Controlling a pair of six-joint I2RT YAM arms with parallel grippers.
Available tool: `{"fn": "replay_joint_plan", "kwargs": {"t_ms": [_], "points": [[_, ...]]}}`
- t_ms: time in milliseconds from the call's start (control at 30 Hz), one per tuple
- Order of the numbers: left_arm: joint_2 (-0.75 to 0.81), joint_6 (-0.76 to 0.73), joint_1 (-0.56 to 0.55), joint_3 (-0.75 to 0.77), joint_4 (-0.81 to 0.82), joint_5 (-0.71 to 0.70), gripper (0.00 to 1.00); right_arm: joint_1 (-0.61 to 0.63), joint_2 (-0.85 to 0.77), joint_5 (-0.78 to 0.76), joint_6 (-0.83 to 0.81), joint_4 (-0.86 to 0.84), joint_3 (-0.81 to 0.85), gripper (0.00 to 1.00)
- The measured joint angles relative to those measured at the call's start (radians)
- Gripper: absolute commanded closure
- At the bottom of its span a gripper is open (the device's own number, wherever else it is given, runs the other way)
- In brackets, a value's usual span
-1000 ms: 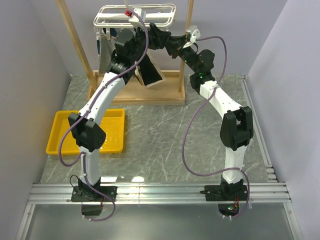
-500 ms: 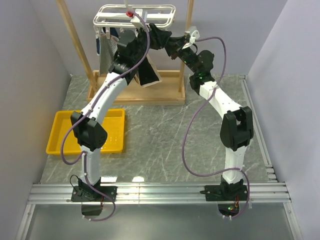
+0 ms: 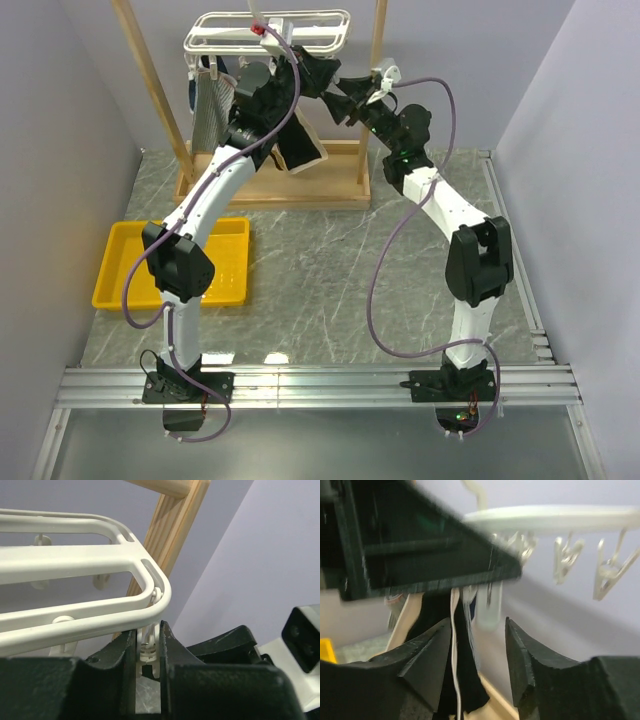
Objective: Clip the underwear to the hanger
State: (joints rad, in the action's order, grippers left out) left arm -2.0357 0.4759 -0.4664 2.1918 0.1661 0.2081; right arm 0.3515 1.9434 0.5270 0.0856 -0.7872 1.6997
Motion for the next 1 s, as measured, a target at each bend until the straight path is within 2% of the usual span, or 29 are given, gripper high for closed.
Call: {"fn": "replay_joint_plan", "kwargs": {"t_ms": [267,400,633,1000], "points": [[0.0,0.0,0.0,-0.005,0.021,0.004,1.0,-0.08,-0.092,0.116,0.047,0.046,-0.147,0.4],[0.0,0.0,0.001,-0.006,0.024,0.005,1.0,-0.119,-0.128,0.22,0.015,0.051,-0.229,0.37],[0.0,0.01,0.002,-0.011,0.031,0.015,1.0,-0.111,-0.115,0.343,-0.209,0.132,-0.304,0.37],[0.0,0.018,0.005,-0.011,0.032,0.031,1.0,-0.069,-0.04,0.356,-0.559,0.229,-0.315,0.36]]}}
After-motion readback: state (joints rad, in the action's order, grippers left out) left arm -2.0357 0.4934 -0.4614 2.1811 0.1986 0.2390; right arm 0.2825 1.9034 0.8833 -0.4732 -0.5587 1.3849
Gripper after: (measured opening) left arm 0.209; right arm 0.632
